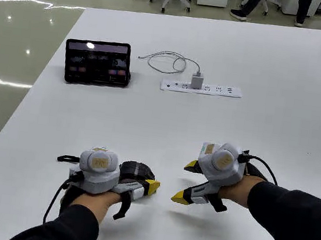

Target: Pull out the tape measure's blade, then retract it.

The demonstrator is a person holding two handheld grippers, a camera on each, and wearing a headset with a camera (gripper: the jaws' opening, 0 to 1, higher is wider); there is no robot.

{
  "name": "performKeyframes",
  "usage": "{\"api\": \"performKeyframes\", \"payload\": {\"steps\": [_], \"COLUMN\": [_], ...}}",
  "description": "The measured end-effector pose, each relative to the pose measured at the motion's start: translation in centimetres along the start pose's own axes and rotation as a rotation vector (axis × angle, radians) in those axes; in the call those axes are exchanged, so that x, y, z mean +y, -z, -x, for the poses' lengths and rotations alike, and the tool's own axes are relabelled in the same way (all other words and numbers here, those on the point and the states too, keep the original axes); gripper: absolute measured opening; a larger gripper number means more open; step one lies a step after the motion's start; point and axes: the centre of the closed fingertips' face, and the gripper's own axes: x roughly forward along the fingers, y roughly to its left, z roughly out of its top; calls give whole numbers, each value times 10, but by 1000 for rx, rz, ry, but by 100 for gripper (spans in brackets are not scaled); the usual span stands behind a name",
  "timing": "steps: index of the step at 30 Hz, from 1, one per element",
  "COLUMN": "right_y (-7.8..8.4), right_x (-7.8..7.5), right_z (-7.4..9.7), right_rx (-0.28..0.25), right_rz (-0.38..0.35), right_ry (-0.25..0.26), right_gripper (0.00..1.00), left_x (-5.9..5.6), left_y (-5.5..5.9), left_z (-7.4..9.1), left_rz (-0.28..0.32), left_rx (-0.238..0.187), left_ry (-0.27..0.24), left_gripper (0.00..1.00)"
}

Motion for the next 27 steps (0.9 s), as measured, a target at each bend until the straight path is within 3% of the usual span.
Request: {"api": "performKeyframes", "payload": {"steps": [1, 2, 3, 4, 5, 6, 7, 9, 11, 27], "right_y": [2, 5, 7, 9, 13, 16, 19, 25, 30, 81], "right_x": [0, 1, 1, 1, 1, 1, 1, -2, -2, 8], "right_z": [3, 7, 10, 12, 17, 20, 25, 32, 42, 108], "right_rx": [-6, -12, -18, -21, -25, -29, -35, -40, -59, -89], "right_rz": [-10, -19, -28, -39, -50, -57, -68, -80, -95, -187], "right_ry": [15, 24, 31, 37, 46, 56, 74, 107, 127, 230], "right_gripper": [59, 62, 65, 66, 68, 69, 72, 80, 85, 94], "left_x": [2, 0, 3, 7, 5, 4, 9, 13, 15, 31], "left_y": [-1, -1, 1, 5, 7, 5, 9, 12, 12, 49], "left_z": [3, 7, 10, 13, 18, 21, 26, 33, 40, 75], "left_rz": [-19, 11, 19, -5, -61, -93, -128, -123, -127, -151], "left_rx": [-6, -4, 10, 35, 43, 28, 45, 48, 24, 100], "left_ry": [10, 52, 58, 60, 96, 116, 108, 119, 152, 186], "left_gripper": [98, 99, 99, 99, 99, 100, 100, 100, 100, 100]}}
